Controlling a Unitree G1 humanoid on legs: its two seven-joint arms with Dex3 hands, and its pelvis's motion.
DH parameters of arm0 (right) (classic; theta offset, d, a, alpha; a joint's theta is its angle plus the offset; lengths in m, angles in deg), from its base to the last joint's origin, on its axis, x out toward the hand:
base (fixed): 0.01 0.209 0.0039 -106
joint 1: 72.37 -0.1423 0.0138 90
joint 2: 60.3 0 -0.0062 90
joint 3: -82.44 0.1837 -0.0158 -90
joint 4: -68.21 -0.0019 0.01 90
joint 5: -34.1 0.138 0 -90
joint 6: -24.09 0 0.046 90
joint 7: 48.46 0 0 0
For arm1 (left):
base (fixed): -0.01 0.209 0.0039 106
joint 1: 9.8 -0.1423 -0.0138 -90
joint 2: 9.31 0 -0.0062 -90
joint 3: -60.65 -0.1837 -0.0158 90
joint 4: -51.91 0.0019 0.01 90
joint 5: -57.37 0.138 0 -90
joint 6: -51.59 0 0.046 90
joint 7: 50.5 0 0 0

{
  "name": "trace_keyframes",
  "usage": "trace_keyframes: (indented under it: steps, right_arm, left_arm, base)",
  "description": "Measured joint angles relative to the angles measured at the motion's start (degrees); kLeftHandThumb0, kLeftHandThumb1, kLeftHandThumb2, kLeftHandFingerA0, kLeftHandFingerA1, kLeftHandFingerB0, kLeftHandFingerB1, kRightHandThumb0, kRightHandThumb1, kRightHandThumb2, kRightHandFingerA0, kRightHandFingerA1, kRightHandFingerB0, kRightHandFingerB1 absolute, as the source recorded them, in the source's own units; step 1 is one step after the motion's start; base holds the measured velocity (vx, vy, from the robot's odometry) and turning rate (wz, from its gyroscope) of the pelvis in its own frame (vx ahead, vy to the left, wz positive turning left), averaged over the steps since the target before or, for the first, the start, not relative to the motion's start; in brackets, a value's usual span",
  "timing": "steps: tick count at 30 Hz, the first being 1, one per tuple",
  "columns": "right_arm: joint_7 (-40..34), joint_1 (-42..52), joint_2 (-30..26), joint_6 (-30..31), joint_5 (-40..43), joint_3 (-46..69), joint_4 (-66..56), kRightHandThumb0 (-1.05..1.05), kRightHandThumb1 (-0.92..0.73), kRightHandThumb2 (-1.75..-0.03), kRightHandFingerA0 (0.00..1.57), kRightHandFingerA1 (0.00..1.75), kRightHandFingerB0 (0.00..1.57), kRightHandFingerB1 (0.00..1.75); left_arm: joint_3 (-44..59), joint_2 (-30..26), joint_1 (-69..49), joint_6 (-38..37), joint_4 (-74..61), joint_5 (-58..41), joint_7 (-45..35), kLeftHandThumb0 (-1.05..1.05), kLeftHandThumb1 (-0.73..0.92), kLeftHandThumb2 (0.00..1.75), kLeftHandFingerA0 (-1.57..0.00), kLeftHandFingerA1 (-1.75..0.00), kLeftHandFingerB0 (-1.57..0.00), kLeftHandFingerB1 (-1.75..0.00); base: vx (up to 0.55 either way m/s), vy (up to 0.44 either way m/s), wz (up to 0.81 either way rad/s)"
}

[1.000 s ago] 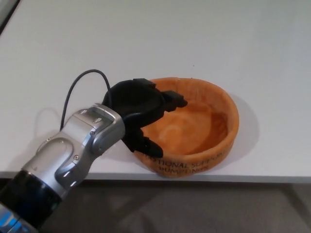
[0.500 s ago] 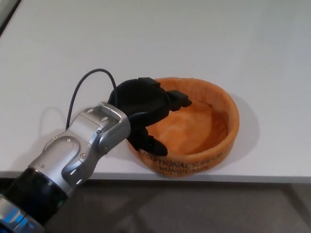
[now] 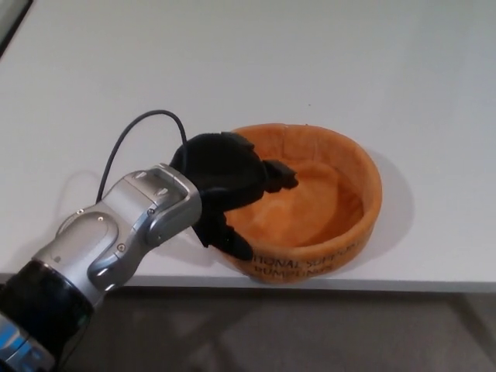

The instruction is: A soft plate is kept in the center of the table close to the robot and the robot uses its left hand to pick up the plate, turns it upside down and places it back on the table

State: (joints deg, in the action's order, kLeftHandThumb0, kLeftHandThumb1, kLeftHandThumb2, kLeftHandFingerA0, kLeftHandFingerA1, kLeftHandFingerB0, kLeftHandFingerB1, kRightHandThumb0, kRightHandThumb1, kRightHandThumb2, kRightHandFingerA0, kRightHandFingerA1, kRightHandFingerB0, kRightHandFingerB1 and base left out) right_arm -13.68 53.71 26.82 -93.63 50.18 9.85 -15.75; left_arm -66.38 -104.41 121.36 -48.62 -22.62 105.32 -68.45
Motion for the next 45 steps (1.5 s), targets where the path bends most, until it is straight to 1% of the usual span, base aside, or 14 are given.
trace_keyframes:
  steps: [19, 20, 22, 24, 25, 27, 28, 29, 32, 33, 34, 35, 39, 45]
  right_arm:
    - [-0.71, -0.70, -0.19, 1.01, -0.21, 0.17, -0.14, -0.73, -0.92, -0.74, 0.21, 0.37, 0.07, 0.21]
    - [-0.71, -0.67, -0.25, 1.04, -0.22, 0.19, -0.17, -0.72, -0.92, -0.74, 0.21, 0.37, 0.07, 0.21]
    - [-0.71, -0.74, -0.36, 1.21, -0.20, 0.21, -0.29, -0.73, -0.92, -0.73, 0.21, 0.36, 0.07, 0.21]
    - [-0.71, -0.78, -0.46, 1.45, -0.20, 0.22, -0.34, -0.73, -0.92, -0.73, 0.21, 0.36, 0.07, 0.21]
    - [-0.71, -0.78, -0.50, 1.52, -0.19, 0.22, -0.34, -0.72, -0.92, -0.72, 0.22, 0.36, 0.08, 0.21]
    - [-0.70, -0.78, -0.54, 1.61, -0.18, 0.28, -0.30, -0.74, -0.92, -0.72, 0.22, 0.36, 0.07, 0.21]
    - [-0.69, -0.80, -0.55, 1.60, -0.16, 0.35, -0.10, -0.74, -0.92, -0.73, 0.22, 0.36, 0.07, 0.21]
    - [-0.69, -0.81, -0.55, 1.60, -0.16, 0.41, 0.09, -0.74, -0.92, -0.73, 0.22, 0.36, 0.07, 0.21]
    - [-0.67, -0.81, -0.56, 1.59, -0.17, 0.54, 0.33, -0.73, -0.92, -0.72, 0.22, 0.37, 0.08, 0.21]
    - [-0.64, -0.82, -0.57, 1.59, -0.16, 0.54, 0.37, -0.73, -0.92, -0.73, 0.22, 0.38, 0.07, 0.21]
    - [-0.61, -0.85, -0.57, 1.59, -0.16, 0.54, 0.40, -0.73, -0.92, -0.73, 0.22, 0.38, 0.07, 0.21]
    - [-0.60, -0.84, -0.56, 1.58, -0.17, 0.54, 0.39, -0.73, -0.92, -0.73, 0.22, 0.38, 0.08, 0.22]
    - [-0.55, -0.63, -0.57, 1.56, -0.17, 0.59, 0.23, -0.75, -0.92, -0.73, 0.23, 0.39, 0.08, 0.22]
    - [-0.57, -0.19, -0.56, 1.61, -0.19, 0.59, -0.34, -0.76, -0.91, -0.75, 0.23, 0.38, 0.07, 0.22]
  left_arm:
    - [-2.92, 2.14, -1.98, -1.82, 1.80, 1.55, -0.70, -0.89, 0.66, 0.61, -0.36, -0.40, -0.29, -0.30]
    - [-3.04, 2.35, -2.11, -1.83, 2.13, 1.71, -0.42, -0.88, 0.53, 0.93, -0.32, -0.49, -0.23, -0.42]
    - [-3.41, 2.85, -2.45, -1.83, 2.97, 2.39, 0.46, -0.88, 0.55, 0.95, -0.30, -0.48, -0.19, -0.41]
    - [-3.70, 3.21, -2.69, -1.80, 3.70, 2.99, 1.26, -0.88, 0.55, 0.95, -0.30, -0.48, -0.19, -0.41]
    - [-3.81, 3.33, -2.73, -1.79, 3.94, 3.23, 1.54, -0.93, 0.57, 0.75, -0.38, -0.44, -0.26, -0.35]
    - [-4.05, 3.67, -2.76, -1.79, 4.61, 3.74, 2.41, -0.85, 0.70, 0.62, -0.61, -0.56, -0.37, -0.32]
    - [-4.09, 3.79, -2.79, -1.80, 4.89, 3.89, 3.07, -0.88, 0.59, 0.99, -0.61, -0.73, -0.35, -0.46]
    - [-4.10, 3.88, -2.82, -1.80, 5.08, 4.01, 3.65, -0.82, 0.70, 0.61, -0.88, -1.57, -0.44, -0.35]
    - [-4.06, 4.18, -2.84, -1.80, 5.28, 4.36, 5.21, -0.81, 0.68, 0.61, -1.00, -1.65, -0.52, -0.38]
    - [-4.01, 4.32, -2.87, -1.80, 5.33, 4.46, 5.63, -0.76, 0.64, 0.59, -1.02, -1.62, -0.86, -0.61]
    - [-3.95, 4.46, -2.92, -1.80, 5.39, 4.58, 6.15, -0.76, 0.64, 0.59, -1.02, -1.62, -0.86, -0.61]
    - [-3.86, 4.51, -2.99, -1.80, 5.40, 4.72, 6.77, -0.67, 0.58, 0.64, -0.92, -1.66, -0.88, -1.34]
    - [-3.86, 4.39, -2.97, -1.92, 5.98, 5.52, 9.21, -0.60, 0.60, 0.61, -0.94, -1.75, -0.86, -1.62]
    - [-4.19, 3.46, -2.42, -2.56, 6.90, 7.67, 13.36, -0.56, 0.58, 0.65, -0.97, -1.75, -0.80, -1.67]
  base:
    - [0.00, 0.000, 0.00]
    - [0.00, 0.000, 0.00]
    - [0.00, 0.000, 0.00]
    - [0.00, 0.000, 0.00]
    - [0.00, 0.000, 0.00]
    - [0.00, 0.000, 0.00]
    - [0.00, 0.000, 0.00]
    - [0.00, 0.000, 0.00]
    - [0.00, 0.000, 0.00]
    - [0.00, 0.000, 0.00]
    - [0.00, 0.000, 0.00]
    - [0.00, 0.000, 0.00]
    - [0.00, 0.000, 0.00]
    - [0.00, 0.000, 0.00]
